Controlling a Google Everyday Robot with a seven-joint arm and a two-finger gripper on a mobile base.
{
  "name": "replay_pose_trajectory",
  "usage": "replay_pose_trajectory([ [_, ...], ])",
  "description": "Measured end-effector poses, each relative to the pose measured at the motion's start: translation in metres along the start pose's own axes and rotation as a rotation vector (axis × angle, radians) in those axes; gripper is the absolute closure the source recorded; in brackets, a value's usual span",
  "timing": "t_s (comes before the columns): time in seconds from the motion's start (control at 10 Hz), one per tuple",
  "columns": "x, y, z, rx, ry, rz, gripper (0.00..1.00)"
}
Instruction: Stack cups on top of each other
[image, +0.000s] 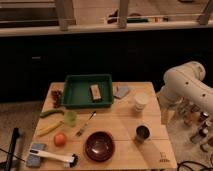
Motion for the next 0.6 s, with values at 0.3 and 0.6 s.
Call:
replay_pose_trajectory([
  [0.3, 0.0, 0.0, 0.0, 0.0, 0.0, 0.0, 0.2],
  [0.6, -0.005, 0.007, 0.016, -0.002, 0.042, -0.088, 0.2],
])
